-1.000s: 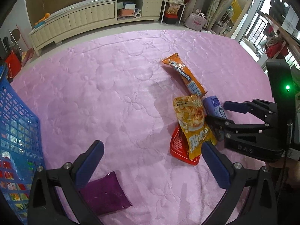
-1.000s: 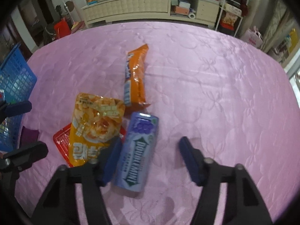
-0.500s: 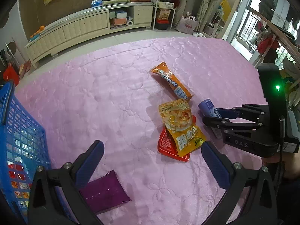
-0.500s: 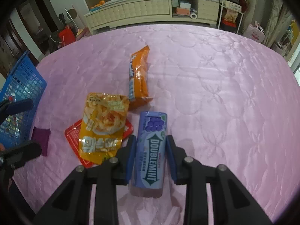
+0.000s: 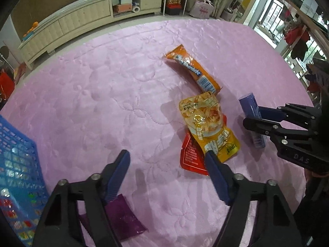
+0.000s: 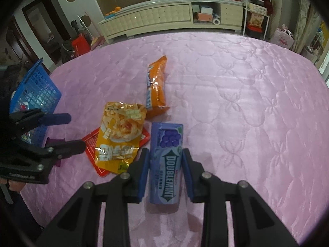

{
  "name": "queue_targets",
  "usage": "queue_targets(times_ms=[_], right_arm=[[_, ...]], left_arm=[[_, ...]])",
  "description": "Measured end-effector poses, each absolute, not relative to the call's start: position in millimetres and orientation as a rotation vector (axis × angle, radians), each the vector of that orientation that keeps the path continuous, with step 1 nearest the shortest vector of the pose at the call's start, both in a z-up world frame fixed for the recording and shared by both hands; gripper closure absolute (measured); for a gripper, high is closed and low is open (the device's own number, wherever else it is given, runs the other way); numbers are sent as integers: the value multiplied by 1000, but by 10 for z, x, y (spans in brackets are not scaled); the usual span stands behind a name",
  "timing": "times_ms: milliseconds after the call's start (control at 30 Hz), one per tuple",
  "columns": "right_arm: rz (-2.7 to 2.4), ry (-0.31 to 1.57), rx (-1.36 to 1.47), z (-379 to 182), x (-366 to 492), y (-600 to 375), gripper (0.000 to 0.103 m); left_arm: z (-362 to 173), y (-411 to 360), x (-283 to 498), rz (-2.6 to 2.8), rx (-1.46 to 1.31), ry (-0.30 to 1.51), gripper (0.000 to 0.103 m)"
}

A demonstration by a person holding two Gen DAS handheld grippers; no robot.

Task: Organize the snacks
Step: 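Grasp the red snack pack with the left gripper while the right holds the gum box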

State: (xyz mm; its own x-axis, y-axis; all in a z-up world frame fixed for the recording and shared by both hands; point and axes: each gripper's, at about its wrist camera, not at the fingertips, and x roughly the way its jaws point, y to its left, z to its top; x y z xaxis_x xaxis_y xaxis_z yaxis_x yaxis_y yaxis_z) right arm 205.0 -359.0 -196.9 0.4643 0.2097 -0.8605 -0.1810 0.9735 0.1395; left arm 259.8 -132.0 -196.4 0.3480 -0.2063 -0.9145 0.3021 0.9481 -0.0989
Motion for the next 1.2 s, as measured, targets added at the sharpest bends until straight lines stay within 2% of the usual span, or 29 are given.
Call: queue_targets(times_ms=[67, 267, 667, 800, 1200], right_arm=[[254, 1064, 32, -1996, 2059, -3584, 68], [268, 1074, 40, -2080, 2069, -3534, 68], [292, 1057, 82, -2089, 2061, -3564, 68], [294, 1057, 88, -2086, 2056, -3576, 68], [269, 1041, 75, -1890, 1932, -3543, 68]], left_arm=[[-2027, -1327, 2633, -355, 79, 1196, 40], [-2129, -1423, 2663, -407, 82, 1204, 67], [-2133, -1660, 2764, -471, 50, 1228, 70], [-2142, -1773, 2765, -478, 70, 1229, 95], [-1874, -1740, 2547, -438, 37, 1140, 102]])
